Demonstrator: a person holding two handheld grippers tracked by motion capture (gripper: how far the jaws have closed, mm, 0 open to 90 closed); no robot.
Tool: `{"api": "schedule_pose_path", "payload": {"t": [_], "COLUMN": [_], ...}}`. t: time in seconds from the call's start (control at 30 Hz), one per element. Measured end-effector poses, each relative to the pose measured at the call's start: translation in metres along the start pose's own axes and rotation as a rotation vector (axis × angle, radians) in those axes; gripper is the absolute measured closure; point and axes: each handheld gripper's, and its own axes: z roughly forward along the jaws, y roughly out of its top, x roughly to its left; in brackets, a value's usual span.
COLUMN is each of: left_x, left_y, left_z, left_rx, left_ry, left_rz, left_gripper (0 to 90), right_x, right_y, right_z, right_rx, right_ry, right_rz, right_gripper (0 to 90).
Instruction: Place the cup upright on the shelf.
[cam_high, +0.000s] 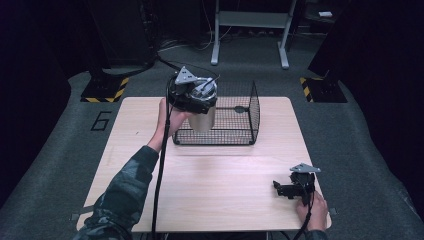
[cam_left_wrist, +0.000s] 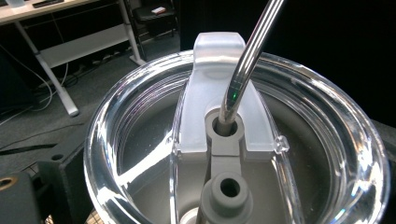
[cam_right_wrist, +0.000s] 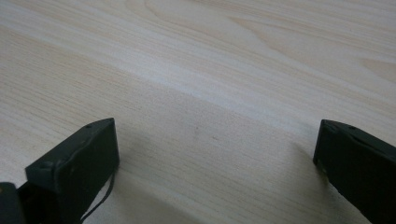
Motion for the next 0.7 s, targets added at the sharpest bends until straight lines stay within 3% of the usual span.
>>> {"api": "schedule_pose_path", "payload": {"t": [0.53, 0.7], "left_x": [0.01, 0.014], "left_y": [0.008, 0.008], "left_z": [0.023, 0.033], "left_rx": [0.011, -0.003], "left_ry": [0.015, 0.021], "left_rz": [0.006, -0.01], "left_gripper": [4.1, 4.2], "right_x": [0.0, 0.0], "right_y": [0.0, 0.0], "right_z": [0.0, 0.0], "right_rx": [-0.001, -0.001], "right_ry": [-0.001, -0.001], "right_rz": [0.008, 0.008], "right_gripper": [0.0, 0.0]}}
